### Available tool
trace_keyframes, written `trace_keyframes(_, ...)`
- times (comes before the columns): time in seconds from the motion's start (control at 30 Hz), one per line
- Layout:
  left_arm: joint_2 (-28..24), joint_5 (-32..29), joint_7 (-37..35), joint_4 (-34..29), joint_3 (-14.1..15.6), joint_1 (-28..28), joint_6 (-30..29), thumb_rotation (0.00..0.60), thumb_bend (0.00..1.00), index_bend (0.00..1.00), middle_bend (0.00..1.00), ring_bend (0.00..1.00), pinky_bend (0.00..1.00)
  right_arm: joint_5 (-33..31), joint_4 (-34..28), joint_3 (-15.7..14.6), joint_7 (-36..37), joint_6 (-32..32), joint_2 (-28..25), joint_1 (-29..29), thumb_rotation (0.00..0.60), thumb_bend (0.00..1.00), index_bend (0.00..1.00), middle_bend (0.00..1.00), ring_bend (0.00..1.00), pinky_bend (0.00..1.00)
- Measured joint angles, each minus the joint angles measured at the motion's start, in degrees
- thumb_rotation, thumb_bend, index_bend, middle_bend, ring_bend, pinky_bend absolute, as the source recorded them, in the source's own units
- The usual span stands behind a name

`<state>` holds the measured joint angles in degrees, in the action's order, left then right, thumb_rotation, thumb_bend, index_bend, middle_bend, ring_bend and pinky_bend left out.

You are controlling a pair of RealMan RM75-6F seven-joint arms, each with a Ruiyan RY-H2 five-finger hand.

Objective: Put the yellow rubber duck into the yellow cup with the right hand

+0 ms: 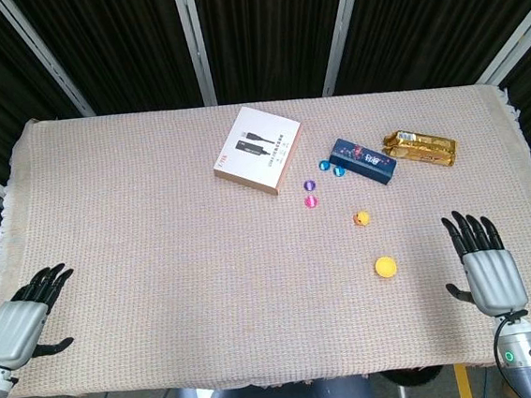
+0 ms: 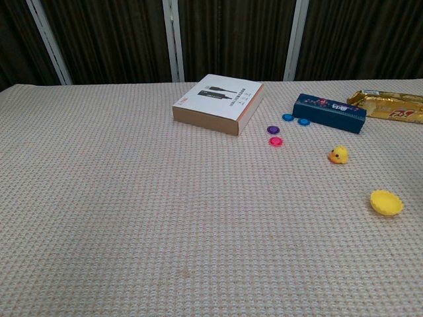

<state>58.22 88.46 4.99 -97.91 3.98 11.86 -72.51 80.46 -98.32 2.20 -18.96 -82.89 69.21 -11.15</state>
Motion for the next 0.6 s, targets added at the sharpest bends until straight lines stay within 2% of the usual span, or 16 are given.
trace_keyframes(0.17,-0.93,0.16,-0.5,-0.48,0.64,0.3,1.37,0.6,0.0,0.0,0.0,0.0,0.22,1.13,0.47,0.05,0.6,-0.29,0.46,0.14,0.6,0.0,0.0,0.0,0.0,0.0)
trace_keyframes(0.47,-0.56,0.66,0.82,-0.55,0.25,0.12,0.13,0.6,0.0,0.0,0.0,0.0,0.22,2.36,1.52,0.0,1.56,-0.61,0.69,0.66,0.6,0.0,0.0,0.0,0.0,0.0)
trace_keyframes(0.6,-0.58,0.53,0.67,-0.5,0.19,-0.04,-0.12,0.6,0.0,0.0,0.0,0.0,0.22,3.46,1.62,0.03,1.8,-0.73,0.81,0.59,0.6,0.0,0.07,0.0,0.0,0.0)
